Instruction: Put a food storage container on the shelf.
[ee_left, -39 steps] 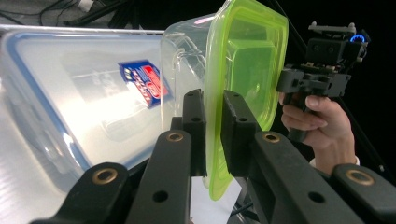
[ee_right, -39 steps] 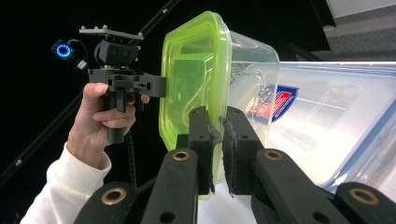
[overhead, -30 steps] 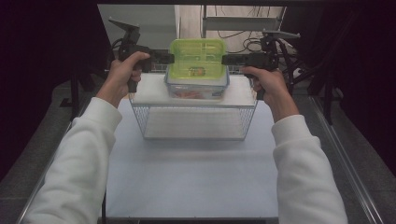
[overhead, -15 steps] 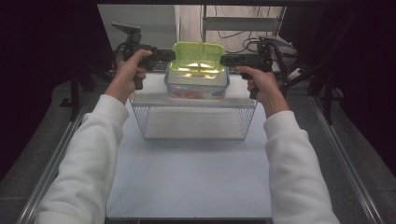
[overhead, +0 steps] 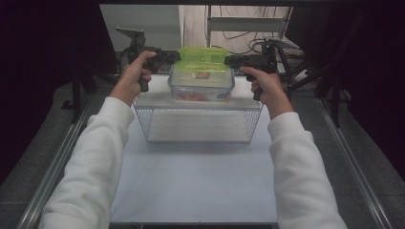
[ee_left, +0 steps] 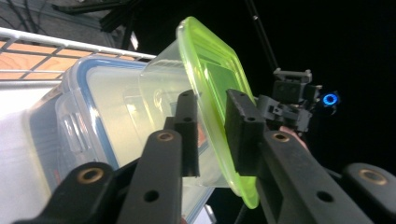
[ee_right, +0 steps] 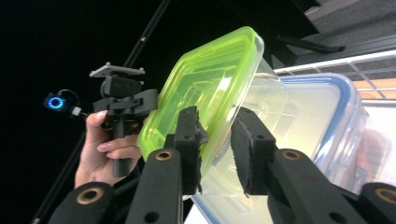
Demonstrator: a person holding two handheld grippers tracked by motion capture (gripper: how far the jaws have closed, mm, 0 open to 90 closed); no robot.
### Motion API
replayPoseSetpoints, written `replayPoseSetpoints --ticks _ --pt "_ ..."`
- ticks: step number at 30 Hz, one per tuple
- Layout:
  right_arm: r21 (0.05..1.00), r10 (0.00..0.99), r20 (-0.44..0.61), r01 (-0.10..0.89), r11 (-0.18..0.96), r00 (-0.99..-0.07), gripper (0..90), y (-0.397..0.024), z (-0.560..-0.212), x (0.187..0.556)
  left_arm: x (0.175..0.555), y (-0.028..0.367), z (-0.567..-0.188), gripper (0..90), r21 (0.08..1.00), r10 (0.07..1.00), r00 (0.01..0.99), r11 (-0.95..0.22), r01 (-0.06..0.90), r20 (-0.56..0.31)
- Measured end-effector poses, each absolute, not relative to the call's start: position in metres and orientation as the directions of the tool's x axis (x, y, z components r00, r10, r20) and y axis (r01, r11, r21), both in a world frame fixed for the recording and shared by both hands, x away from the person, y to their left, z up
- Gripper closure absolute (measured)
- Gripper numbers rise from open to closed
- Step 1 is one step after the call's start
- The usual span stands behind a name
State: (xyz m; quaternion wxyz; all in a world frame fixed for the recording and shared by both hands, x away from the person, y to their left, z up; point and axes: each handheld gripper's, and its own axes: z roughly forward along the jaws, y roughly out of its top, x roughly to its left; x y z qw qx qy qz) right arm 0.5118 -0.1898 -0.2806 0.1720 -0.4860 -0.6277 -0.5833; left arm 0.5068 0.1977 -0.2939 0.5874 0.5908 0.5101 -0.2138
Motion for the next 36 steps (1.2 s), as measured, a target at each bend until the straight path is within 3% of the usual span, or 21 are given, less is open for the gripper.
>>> replayPoseSetpoints --ticks 2,5,9,13,26,36 --pt "0.586 0.437 0.761 0.796 -0.150 -0.478 63.1 -0.189 -0.280 0.511 0.506 0.198 -0.293 69.5 0.497 0.372 0.401 0.213 0.841 -0.837" --pt "0.615 0.467 0.739 0.769 -0.172 -0.486 53.7 -0.192 -0.277 0.507 0.502 0.202 -0.290 52.5 0.546 0.391 0.436 0.236 0.804 -0.810" --pt "0.658 0.483 0.711 0.726 -0.201 -0.510 47.2 -0.200 -0.268 0.501 0.493 0.208 -0.283 35.5 0.597 0.442 0.464 0.231 0.768 -0.768" --pt "0.696 0.513 0.670 0.694 -0.184 -0.536 44.8 -0.208 -0.258 0.489 0.479 0.209 -0.279 29.5 0.649 0.473 0.504 0.216 0.729 -0.723" --pt "0.786 0.555 0.529 0.617 -0.036 -0.642 43.6 -0.225 -0.260 0.433 0.410 0.203 -0.281 23.1 0.770 0.539 0.610 0.121 0.626 -0.581" --pt "0.832 0.580 0.364 0.535 0.150 -0.729 42.4 -0.227 -0.293 0.386 0.350 0.195 -0.320 23.7 0.801 0.588 0.650 -0.005 0.598 -0.482"
